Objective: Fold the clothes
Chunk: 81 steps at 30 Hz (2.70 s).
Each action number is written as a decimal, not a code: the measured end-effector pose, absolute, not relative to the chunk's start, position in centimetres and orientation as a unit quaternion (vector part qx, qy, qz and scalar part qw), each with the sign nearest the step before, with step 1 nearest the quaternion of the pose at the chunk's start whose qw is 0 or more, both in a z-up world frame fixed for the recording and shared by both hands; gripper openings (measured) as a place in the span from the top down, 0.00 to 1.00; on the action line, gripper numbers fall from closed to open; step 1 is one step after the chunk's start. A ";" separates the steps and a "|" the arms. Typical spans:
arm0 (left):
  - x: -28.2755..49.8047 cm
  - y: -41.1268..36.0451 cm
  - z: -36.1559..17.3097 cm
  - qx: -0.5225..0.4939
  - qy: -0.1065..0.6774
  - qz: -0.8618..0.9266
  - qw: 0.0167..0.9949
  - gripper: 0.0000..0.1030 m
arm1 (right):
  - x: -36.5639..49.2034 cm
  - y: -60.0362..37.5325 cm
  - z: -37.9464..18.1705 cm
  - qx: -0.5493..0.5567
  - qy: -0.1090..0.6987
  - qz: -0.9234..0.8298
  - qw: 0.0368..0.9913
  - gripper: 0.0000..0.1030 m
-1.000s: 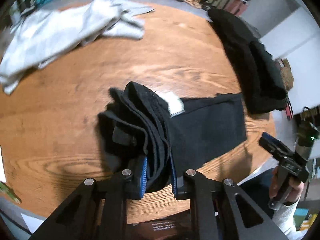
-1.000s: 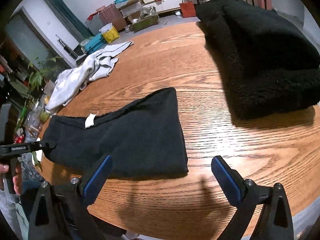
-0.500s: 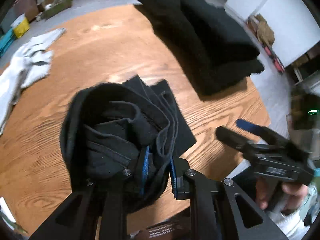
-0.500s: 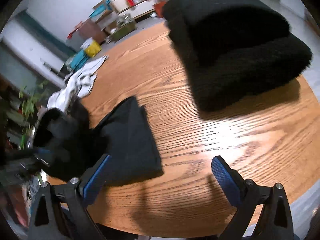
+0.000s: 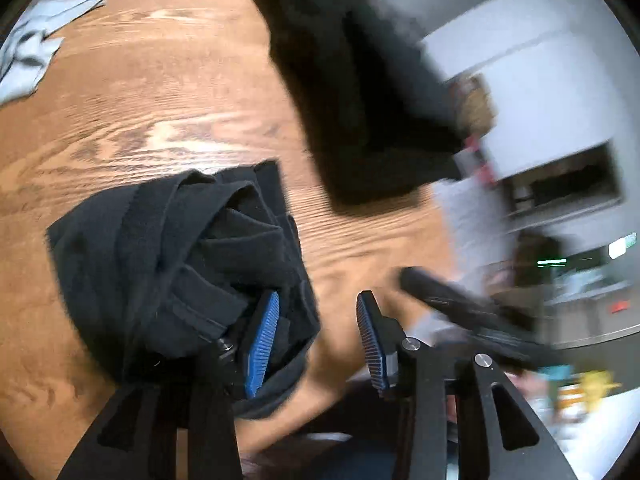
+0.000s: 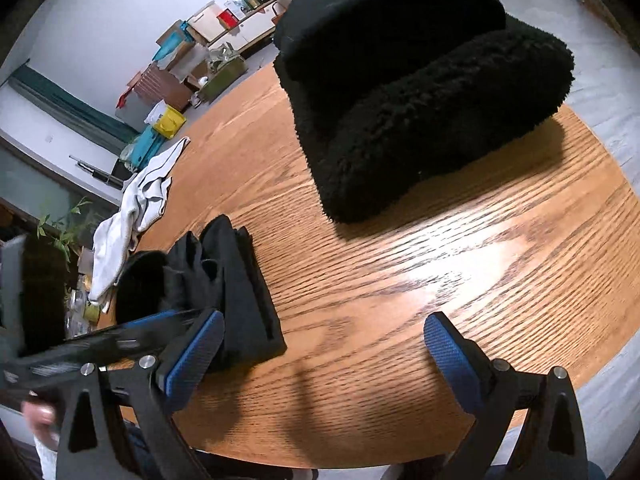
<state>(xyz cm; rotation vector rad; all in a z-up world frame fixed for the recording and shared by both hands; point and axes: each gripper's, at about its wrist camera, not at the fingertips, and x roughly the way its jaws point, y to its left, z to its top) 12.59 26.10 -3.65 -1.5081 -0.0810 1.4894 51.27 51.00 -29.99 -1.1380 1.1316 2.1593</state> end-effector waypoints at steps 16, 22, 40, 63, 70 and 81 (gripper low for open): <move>5.8 10.8 -12.1 -0.666 -0.144 0.672 0.290 0.24 | 47.3 47.5 -30.9 -0.458 0.358 0.785 0.213 0.01; 10.0 17.5 -6.3 -0.575 -0.080 0.705 0.407 0.24 | 46.1 46.8 -31.3 -0.475 0.334 0.782 0.227 0.01; 10.6 20.9 -8.8 -0.634 -0.038 0.622 0.459 0.22 | 39.7 45.4 -24.1 -0.445 0.286 0.845 0.081 0.36; 10.1 16.8 -5.9 -0.625 -0.074 0.619 0.471 0.22 | 36.2 44.5 -23.1 -0.527 0.236 0.810 0.101 0.93; 8.3 20.6 -6.7 -0.617 -0.078 0.655 0.430 0.22 | 38.6 46.5 -28.6 -0.521 0.293 0.796 0.089 0.92; 5.5 28.2 -11.8 -0.657 -0.018 0.649 0.383 0.22 | 41.6 47.8 -27.2 -0.502 0.301 0.807 0.080 0.72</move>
